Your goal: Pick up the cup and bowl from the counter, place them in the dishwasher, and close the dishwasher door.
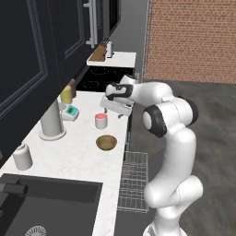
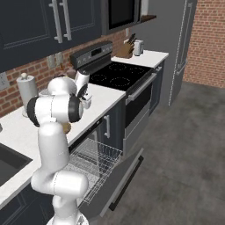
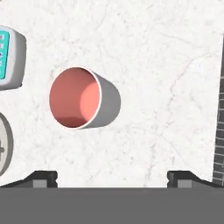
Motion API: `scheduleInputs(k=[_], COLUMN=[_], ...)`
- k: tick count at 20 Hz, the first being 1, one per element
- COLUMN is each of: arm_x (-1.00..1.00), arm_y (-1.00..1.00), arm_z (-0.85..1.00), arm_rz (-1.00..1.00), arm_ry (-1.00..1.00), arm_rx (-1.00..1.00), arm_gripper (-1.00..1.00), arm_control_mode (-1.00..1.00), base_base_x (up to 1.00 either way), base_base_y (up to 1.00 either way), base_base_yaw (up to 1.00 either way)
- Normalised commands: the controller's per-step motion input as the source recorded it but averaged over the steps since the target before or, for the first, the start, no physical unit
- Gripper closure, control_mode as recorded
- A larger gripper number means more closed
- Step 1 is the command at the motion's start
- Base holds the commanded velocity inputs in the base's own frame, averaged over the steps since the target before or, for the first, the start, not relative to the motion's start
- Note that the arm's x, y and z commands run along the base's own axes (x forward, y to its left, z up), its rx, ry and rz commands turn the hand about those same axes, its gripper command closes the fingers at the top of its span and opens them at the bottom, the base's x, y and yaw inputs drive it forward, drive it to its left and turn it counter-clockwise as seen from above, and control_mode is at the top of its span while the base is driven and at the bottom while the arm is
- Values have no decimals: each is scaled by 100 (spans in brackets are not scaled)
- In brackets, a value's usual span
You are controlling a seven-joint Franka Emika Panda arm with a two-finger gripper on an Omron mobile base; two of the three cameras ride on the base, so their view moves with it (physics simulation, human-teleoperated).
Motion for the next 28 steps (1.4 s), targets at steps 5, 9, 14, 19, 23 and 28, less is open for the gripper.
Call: scheduleInputs(k=[5,9,14,19,23,28], arm_x=[39,29,39,37,16,-15], arm_y=[24,0,0,0,0,0], arm_z=[-17,-23,-23,-13,-5,-3], arm_rz=[-6,-2,-2,-1,0,0], arm_ry=[12,12,6,0,0,0], arm_rx=[-4,0,-2,-2,-1,0], arm_gripper=[-100,-100,-100,-100,-100,-100], arm_control_mode=[-100,-100,-100,-100,-100,-100], base_base_x=[0,0,0,0,0,0], base_base_y=[0,0,0,0,0,0], base_base_yaw=[0,0,0,0,0,0])
